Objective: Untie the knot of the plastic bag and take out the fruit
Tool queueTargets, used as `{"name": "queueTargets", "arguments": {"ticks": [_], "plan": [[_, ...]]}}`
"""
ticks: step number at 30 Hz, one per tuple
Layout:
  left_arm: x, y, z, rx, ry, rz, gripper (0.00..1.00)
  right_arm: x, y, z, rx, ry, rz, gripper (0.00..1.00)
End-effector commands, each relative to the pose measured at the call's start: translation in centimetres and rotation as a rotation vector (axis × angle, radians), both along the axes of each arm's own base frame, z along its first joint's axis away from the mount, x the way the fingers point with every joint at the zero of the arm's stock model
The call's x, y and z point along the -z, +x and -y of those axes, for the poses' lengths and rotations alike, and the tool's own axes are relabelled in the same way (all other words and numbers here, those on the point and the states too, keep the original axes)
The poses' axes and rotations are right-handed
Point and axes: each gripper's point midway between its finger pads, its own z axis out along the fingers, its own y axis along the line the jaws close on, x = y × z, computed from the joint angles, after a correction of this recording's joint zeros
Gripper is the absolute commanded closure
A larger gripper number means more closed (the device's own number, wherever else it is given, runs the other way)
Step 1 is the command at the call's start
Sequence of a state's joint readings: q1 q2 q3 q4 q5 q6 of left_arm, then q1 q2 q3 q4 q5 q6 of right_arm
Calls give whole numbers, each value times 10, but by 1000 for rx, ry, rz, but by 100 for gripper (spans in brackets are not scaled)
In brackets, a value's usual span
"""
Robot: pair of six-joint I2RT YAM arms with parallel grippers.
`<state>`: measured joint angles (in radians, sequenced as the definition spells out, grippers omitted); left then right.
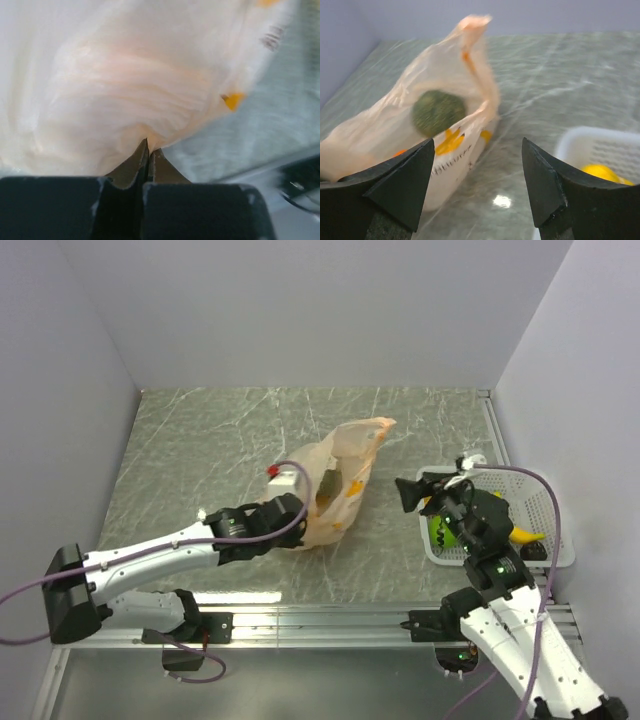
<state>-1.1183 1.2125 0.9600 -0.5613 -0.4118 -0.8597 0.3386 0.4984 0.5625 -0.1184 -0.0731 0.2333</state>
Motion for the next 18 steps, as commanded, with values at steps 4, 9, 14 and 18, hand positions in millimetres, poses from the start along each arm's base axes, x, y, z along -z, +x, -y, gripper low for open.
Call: {"name": "queueTargets", "arguments": {"ticks": [4,9,14,18], "plan": [[52,-24,-41,-134,-36,-204,99,-21,-21,-96,-397,-89,19,25],[51,-34,-53,-157,-71,-223,65,-9,-22,-164,-549,-77,-16,28],[14,-25,-60,-199,-147,-145,15,19,-3,-195,-531,-79,-90,33],[-16,-17,-64,-227,-176,-86,1,48,11,-209,-517,-108,-148,40]]}}
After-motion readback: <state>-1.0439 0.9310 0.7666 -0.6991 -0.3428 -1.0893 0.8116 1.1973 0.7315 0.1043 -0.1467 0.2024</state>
